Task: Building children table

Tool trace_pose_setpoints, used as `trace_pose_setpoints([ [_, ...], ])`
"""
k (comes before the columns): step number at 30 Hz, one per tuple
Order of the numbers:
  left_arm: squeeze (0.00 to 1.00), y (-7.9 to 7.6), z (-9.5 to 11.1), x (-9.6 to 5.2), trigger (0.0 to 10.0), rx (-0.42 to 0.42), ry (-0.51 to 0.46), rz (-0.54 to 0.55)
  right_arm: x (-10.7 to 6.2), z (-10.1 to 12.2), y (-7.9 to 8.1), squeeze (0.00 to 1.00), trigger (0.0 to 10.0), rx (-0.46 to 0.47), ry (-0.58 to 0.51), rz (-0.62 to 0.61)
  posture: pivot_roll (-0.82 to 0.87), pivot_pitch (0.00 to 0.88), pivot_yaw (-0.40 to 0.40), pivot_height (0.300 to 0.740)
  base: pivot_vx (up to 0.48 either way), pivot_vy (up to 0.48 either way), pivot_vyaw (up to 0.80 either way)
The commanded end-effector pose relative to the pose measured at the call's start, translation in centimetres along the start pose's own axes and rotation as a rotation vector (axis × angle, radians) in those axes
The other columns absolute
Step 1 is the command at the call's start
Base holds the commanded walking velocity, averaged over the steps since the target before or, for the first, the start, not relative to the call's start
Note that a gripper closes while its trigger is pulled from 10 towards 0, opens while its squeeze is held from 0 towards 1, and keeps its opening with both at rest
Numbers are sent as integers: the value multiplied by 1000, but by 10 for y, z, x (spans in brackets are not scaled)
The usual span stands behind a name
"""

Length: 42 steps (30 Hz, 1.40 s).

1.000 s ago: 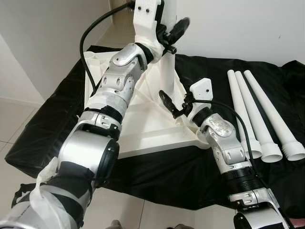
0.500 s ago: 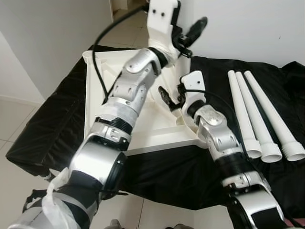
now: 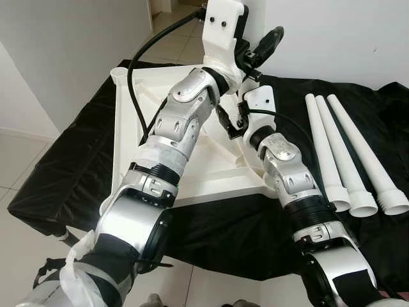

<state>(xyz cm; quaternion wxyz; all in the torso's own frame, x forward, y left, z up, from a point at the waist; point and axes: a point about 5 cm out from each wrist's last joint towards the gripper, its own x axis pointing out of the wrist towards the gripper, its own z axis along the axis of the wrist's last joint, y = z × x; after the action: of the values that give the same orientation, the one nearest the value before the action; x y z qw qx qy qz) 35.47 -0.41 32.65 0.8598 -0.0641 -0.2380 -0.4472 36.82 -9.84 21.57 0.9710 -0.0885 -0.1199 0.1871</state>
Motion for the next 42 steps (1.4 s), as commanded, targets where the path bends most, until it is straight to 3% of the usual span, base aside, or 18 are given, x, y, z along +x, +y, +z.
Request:
trace_pose_setpoints([
  [1, 0, -11, 1, 5, 10000, -15, -11, -45, 1, -1, 3, 0, 0, 6, 7, 14, -60, 0, -5, 740, 0, 0, 0],
  [11, 0, -17, -5, 5, 10000, -22, 15, -77, -3, -8, 3, 0, 0, -12, 37, 24, -69, 0, -1, 740, 0, 0, 0],
  [12, 114, -19, -5, 5, 10000, -30, 15, -86, -3, -8, 2, 0, 0, -7, 41, 6, -68, 0, -1, 740, 0, 0, 0],
  [13, 114, -19, -5, 5, 10000, -30, 15, -86, -3, -8, 2, 0, 0, -7, 41, 6, -68, 0, -1, 740, 0, 0, 0],
  [14, 929, -20, -5, 4, 10000, -43, 15, -96, -4, -9, 1, 0, 2549, -9, 48, -14, -68, 0, 0, 740, 0, 0, 0],
  [15, 929, -20, -5, 4, 10000, -43, 15, -96, -4, -9, 1, 0, 2549, -9, 48, -14, -68, 0, 0, 740, 0, 0, 0],
  [16, 1000, -21, -6, 3, 10000, -50, 14, -104, -4, -10, 1, 0, 10000, -3, 56, -28, -68, 0, 0, 740, 0, 0, 0],
  [21, 1000, -22, -6, 2, 10000, -52, 15, -124, -3, -12, -1, 0, 10000, 6, 66, -53, -69, 0, 0, 740, 0, 0, 0],
  [22, 0, -22, 0, 2, 10000, -46, 2, -134, -4, -12, -3, 0, 10000, 25, 71, -75, -72, 0, 2, 740, 0, 0, 0],
  [28, 0, -17, 13, -2, 10000, -71, -38, -144, -7, -16, -12, 0, 10000, 50, 82, -115, -70, 0, 0, 740, 0, 0, 0],
  [34, 0, -6, 11, -9, 10000, -81, -27, -122, -10, -19, -19, 0, 10000, 65, 89, -156, -72, 0, 0, 740, 0, 0, 0],
  [36, 0, 7, 12, -20, 10000, -87, -23, -95, -16, -21, -29, 0, 10000, 90, 90, -217, -70, 0, -1, 740, 0, 0, 0],
  [42, 0, 18, 14, -36, 10000, -90, -20, -59, -23, -22, -39, 0, 10000, 172, 56, -307, -71, 0, -5, 740, 0, 0, 0],
])
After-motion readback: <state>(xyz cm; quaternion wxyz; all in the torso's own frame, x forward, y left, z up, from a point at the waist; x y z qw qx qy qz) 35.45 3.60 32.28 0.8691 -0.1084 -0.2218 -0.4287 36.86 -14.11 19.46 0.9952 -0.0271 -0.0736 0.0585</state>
